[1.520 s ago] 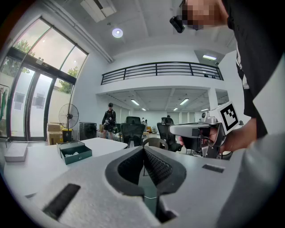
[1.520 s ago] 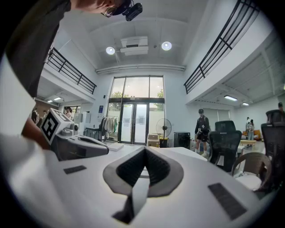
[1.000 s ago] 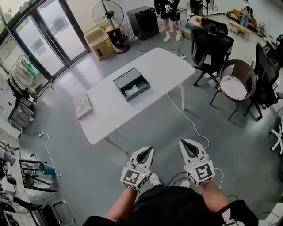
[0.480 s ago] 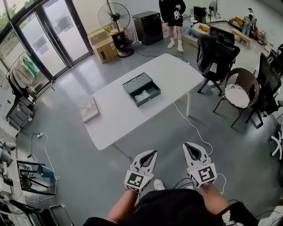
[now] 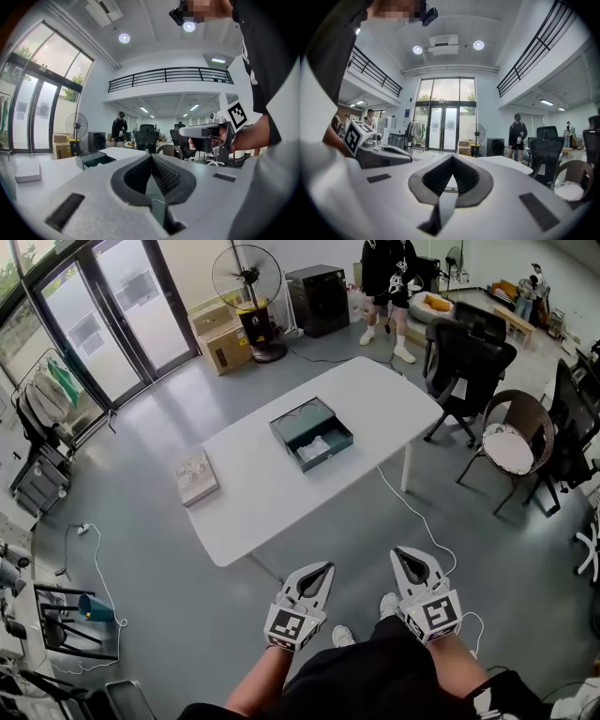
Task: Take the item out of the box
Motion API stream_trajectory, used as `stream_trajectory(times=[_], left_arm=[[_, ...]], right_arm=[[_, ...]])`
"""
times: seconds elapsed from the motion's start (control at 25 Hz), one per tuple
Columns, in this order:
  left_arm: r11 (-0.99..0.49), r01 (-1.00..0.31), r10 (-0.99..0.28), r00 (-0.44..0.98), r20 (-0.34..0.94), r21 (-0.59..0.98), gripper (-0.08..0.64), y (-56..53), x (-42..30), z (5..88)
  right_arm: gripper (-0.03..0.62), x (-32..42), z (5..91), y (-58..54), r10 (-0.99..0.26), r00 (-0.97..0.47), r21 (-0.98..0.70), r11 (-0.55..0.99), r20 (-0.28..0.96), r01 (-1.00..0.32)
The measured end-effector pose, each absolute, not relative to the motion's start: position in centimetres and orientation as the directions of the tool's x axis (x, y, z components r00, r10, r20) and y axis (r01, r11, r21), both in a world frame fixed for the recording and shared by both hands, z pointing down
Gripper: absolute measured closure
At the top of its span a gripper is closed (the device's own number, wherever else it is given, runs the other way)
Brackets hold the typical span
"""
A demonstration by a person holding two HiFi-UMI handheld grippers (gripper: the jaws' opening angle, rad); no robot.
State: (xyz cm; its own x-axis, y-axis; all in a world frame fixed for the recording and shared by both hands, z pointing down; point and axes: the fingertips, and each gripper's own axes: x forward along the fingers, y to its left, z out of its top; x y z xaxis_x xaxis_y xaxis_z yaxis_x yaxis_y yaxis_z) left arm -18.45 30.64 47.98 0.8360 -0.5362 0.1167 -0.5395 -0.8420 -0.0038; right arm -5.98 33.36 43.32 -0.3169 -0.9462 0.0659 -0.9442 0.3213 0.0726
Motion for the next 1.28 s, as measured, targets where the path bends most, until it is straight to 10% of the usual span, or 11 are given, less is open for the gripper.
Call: stream_trajectory(times=[1.28], left_arm=[[-0.817,-0.576,-0.571,0.803,0.172,-0.021,0.548,12.5,-4.4,48.3]], right_arm=[[0.586,7.4,43.6,13.8,-0.903,-0.426,0.030,0.428,0.047,-0.903]])
